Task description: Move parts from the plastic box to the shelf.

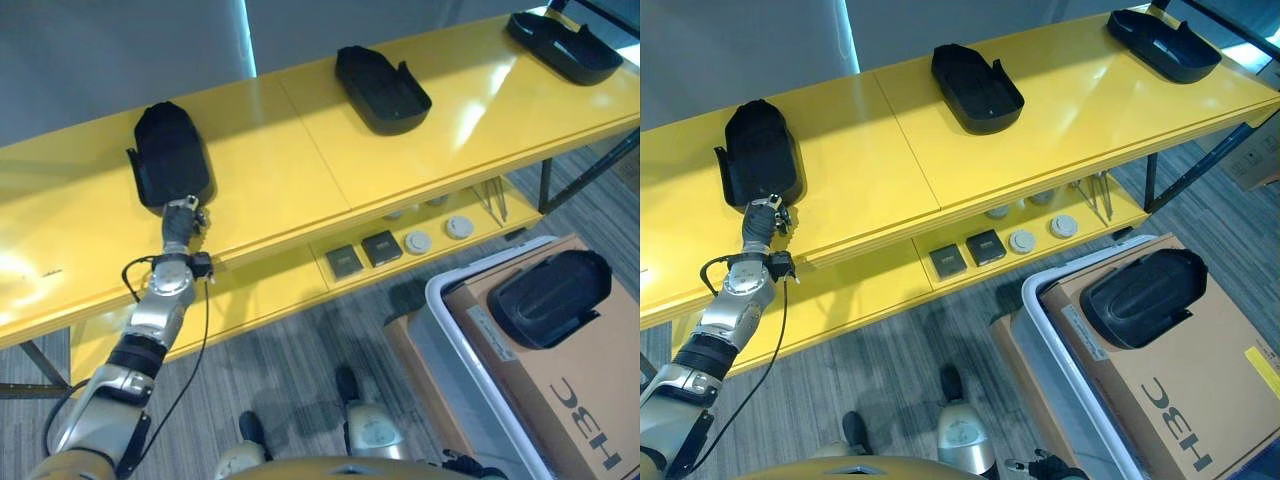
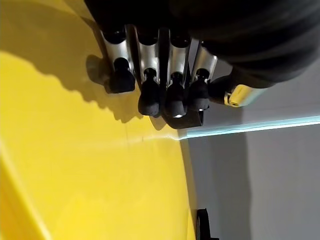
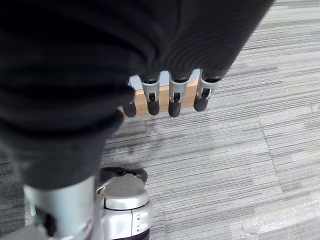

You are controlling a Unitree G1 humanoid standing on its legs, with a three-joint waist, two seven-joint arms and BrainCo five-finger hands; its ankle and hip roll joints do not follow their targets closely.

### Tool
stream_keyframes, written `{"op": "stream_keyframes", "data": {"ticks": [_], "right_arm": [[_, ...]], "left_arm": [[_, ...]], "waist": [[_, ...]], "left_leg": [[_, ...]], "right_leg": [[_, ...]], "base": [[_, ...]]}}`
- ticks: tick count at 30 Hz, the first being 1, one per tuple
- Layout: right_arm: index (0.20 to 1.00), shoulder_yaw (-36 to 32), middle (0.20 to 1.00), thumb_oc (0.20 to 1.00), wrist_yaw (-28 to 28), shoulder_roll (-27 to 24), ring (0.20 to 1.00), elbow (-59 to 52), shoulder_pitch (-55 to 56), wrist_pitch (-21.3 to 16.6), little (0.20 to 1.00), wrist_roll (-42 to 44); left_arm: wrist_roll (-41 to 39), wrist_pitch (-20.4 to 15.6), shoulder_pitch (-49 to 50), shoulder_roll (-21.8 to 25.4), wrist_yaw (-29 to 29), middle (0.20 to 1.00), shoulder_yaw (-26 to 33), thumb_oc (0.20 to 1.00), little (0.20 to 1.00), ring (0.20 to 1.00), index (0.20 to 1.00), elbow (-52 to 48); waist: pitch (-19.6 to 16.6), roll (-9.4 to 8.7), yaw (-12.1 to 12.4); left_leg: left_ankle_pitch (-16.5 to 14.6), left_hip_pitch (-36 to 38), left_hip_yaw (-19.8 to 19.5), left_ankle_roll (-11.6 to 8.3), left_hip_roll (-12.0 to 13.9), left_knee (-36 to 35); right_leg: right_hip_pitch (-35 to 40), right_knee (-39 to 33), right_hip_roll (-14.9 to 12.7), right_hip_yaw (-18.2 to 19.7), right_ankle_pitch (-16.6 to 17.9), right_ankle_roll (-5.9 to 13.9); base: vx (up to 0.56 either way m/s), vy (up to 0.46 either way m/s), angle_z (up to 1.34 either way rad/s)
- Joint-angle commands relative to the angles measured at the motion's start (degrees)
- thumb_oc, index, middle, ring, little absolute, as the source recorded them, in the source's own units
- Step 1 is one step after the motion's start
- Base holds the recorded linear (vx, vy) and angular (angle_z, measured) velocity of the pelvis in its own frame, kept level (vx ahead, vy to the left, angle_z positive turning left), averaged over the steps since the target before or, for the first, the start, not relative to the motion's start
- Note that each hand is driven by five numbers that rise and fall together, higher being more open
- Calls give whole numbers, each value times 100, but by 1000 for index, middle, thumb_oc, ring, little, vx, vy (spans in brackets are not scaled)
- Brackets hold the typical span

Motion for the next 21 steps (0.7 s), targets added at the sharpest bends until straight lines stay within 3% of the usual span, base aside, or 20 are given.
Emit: {"op": "stream_keyframes", "data": {"ticks": [1, 2, 3, 4, 8, 9, 11, 14, 21], "right_arm": [[1000, 290, 1000, 1000, -83, 36, 1000, 194, -9, 15, 1000, -209], [1000, 257, 1000, 1000, -111, 75, 1000, 209, -22, 36, 1000, -222], [1000, 252, 1000, 1000, -115, 81, 1000, 211, -26, 41, 1000, -228], [1000, 227, 1000, 1000, -142, 99, 1000, 229, -56, 74, 1000, -247], [1000, 175, 1000, 1000, -150, 62, 1000, 330, -174, 236, 1000, -262], [1000, 204, 1000, 1000, -125, 57, 1000, 438, -294, 297, 1000, -370], [1000, 187, 1000, 1000, -140, 64, 1000, 456, -377, 449, 1000, -379], [1000, -57, 1000, 1000, -125, 122, 1000, 667, -373, 598, 1000, -498], [1000, -355, 1000, 1000, -325, 242, 1000, 941, -208, 598, 1000, -493]], "left_arm": [[135, -427, -120, 82, -249, 200, 63, 200, 200, 200, 200, -393], [6, -456, 56, 61, -517, 774, 13, 774, 774, 774, 774, -1013], [-9, -420, 91, 66, -517, 940, -1, 940, 940, 940, 940, -1147], [-120, -415, 229, 62, -685, 1000, -40, 1000, 1000, 1000, 1000, -1608], [-587, -403, 724, -13, -1206, 1000, -19, 1000, 1000, 1000, 1000, -2680], [-717, -333, 1018, -75, -1269, 1000, 32, 1000, 1000, 1000, 1000, -3183], [-871, -248, 1242, -126, -1485, 1000, 106, 1000, 1000, 1000, 1000, -3520], [-1132, -69, 1480, -123, -1887, 1000, 215, 1000, 1000, 1000, 1000, -3783], [-1459, -93, 1647, 26, -2324, 1000, 274, 1000, 1000, 1000, 1000, -3470]], "waist": [[-119, -170, 1], [-126, -159, 73], [-126, -158, 84], [-128, -159, 141], [-140, -164, 381], [-210, -185, 594], [-285, -201, 741], [-411, -197, 805], [-366, -187, 724]], "left_leg": [[68, -342, -194, 236, -49, 302], [89, -354, -303, 232, -66, 274], [81, -356, -324, 237, -74, 281], [38, -363, -421, 258, -121, 325], [-170, -437, -1000, 354, -424, 598], [-339, -538, -1653, 485, -819, 790], [-443, -571, -1956, 589, -1052, 902], [-525, -486, -1900, 705, -1256, 919], [-611, -218, -1716, 871, -1437, 620]], "right_leg": [[63, 302, 17, 40, -324, -44], [87, 284, 37, 45, -324, -56], [90, 282, 39, 49, -324, -60], [103, 268, 47, 77, -320, -73], [239, 150, 67, 277, -258, -94], [264, 93, 92, 550, -165, -81], [289, 79, 96, 704, -107, -49], [251, 61, -14, 741, 108, 117], [-206, 130, -283, 570, 548, 452]], "base": [[-37, -39, 3], [-36, -21, 4], [-69, -4, 2], [-65, 28, 2], [-54, 69, -4], [-37, 136, -22], [-53, 145, -108], [-137, 213, -141], [-110, 114, -25]]}}
